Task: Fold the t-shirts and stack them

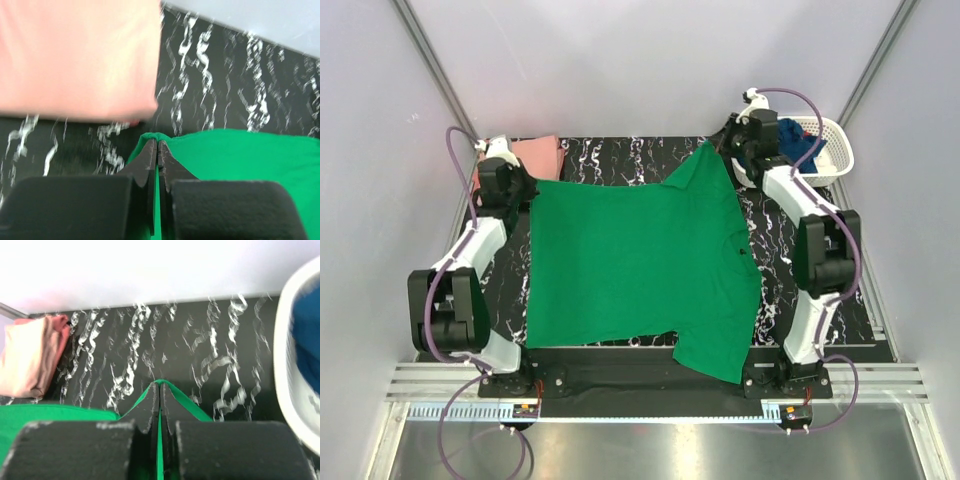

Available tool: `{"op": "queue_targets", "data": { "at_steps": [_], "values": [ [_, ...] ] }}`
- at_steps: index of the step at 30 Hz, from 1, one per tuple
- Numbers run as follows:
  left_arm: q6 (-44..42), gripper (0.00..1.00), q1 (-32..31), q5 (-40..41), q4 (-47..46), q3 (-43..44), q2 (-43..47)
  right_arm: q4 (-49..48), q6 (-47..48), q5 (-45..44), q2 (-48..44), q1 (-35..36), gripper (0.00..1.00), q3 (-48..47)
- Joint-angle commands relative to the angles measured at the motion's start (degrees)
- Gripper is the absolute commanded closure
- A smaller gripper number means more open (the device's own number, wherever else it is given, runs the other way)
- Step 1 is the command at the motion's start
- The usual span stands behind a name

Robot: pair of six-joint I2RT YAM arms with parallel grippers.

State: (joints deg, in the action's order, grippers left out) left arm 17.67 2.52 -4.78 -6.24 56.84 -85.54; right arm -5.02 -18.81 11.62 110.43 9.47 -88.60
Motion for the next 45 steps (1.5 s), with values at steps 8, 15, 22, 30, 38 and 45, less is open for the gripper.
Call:
{"op": "queue_targets", "data": {
  "at_steps": [8,15,22,30,38,45],
  "values": [
    [-2.7,1.00,5.2,-9.7,-14.8,5.7,-7.5,-1.2,2.2,7.8,9.7,-1.6,1.00,-18.1],
    [-1.9,1.00,6.3,-15.2,-16.8,7.1,-10.5,0.3,-0.6,9.7,13.1,-2.8,1.00,-22.8],
    [-5.4,1.00,6.4,-14.0,-10.8,7.1,-6.9,10.6,-4.6,5.0,10.1,-3.2,1.00,-24.0],
    [-6.6,1.00,7.4,-11.0,-9.0,1.5,-0.4,23.0,-7.1,2.9,0.3,-5.3,1.00,-17.7],
    [-4.8,1.00,7.5,-8.7,-9.3,-5.9,4.7,30.6,-7.5,-0.5,-7.2,-6.1,1.00,-9.5],
    [-5.1,1.00,7.4,-9.7,-1.9,-5.2,5.6,35.0,-7.2,-0.4,-15.7,-6.1,1.00,-0.1]
  ]
}}
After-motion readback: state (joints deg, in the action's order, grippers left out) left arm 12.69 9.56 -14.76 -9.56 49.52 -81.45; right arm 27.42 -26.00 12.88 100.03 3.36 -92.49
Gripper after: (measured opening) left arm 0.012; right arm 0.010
